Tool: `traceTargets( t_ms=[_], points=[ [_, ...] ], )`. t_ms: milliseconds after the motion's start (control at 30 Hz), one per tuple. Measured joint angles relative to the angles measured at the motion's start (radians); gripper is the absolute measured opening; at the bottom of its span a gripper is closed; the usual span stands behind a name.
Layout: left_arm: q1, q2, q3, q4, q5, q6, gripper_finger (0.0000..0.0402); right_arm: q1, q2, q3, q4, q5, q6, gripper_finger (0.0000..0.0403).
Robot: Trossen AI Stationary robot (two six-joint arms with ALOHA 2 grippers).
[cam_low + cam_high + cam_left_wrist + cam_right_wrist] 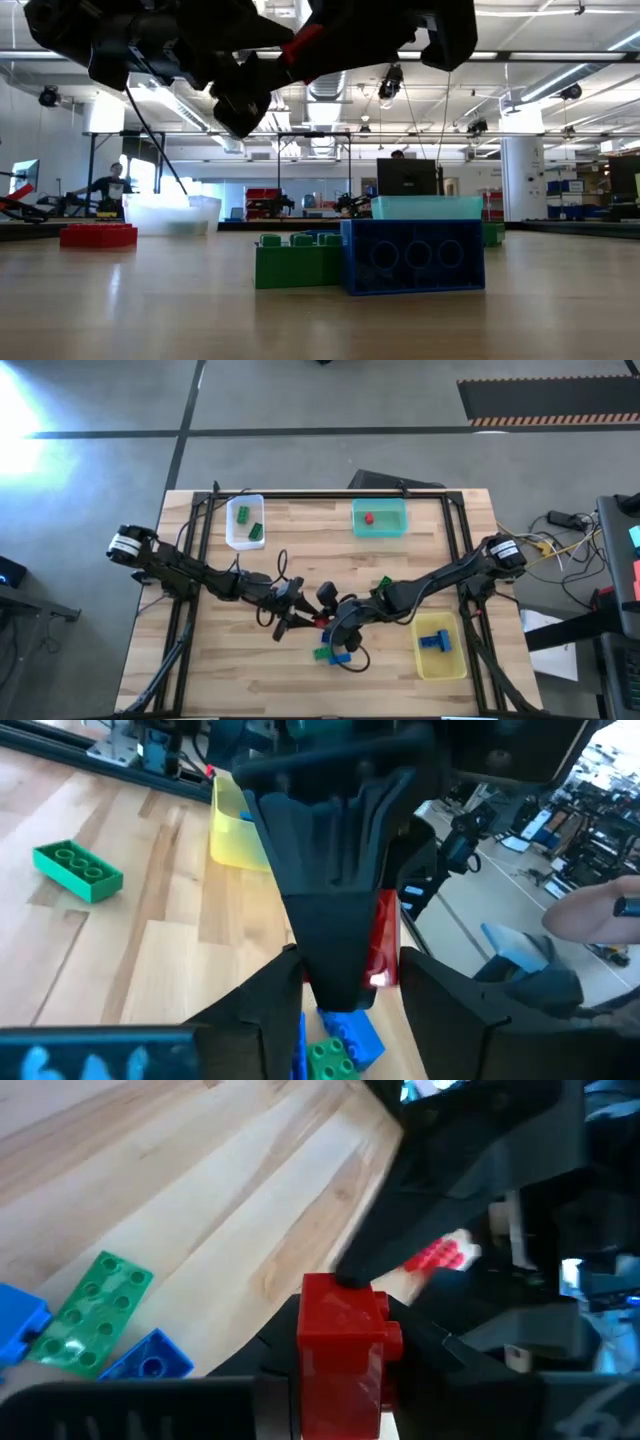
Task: Sort & place blocks by color
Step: Put the red game piece into the green bin
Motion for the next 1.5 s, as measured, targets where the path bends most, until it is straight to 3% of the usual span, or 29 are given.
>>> traceTargets(
  t_ms=[300,467,667,867,967,1167,1367,1500],
  points=[
    [0.023,-0.004,-0.005,0.001,-0.006,0.132,0.0262,0.000,-0.018,-0.003,-0.097,-0.042,0.118,0.0083],
    [0.044,-0.049,-0.009,-0.190,-0.059,0.181,0.0284,-0.004,-0.039,0.002,-0.259,-0.018,0.213,0.0083],
    [0.050,-0.143,-0.010,-0.424,-0.249,0.179,0.0285,-0.050,-0.082,0.004,-0.509,0.210,0.278,0.0083],
    [0.051,-0.272,-0.010,-0.650,-0.498,0.125,0.0285,-0.219,-0.131,-0.001,-0.578,0.421,0.288,0.0083],
    [0.051,-0.321,-0.011,-0.698,-0.574,0.085,0.0285,-0.348,-0.153,-0.001,-0.576,0.418,0.313,0.0083],
    [0.051,-0.368,-0.023,-0.698,-0.578,0.075,0.0285,-0.636,-0.164,-0.009,-0.576,0.397,0.465,0.0083],
    [0.051,-0.371,-0.024,-0.697,-0.579,0.075,0.0285,-0.889,-0.124,-0.022,-0.576,0.136,0.650,0.0083],
    [0.051,-0.358,-0.024,-0.698,-0.579,0.074,0.0285,-0.961,-0.103,-0.023,-0.574,0.113,0.737,0.0089]
  ],
)
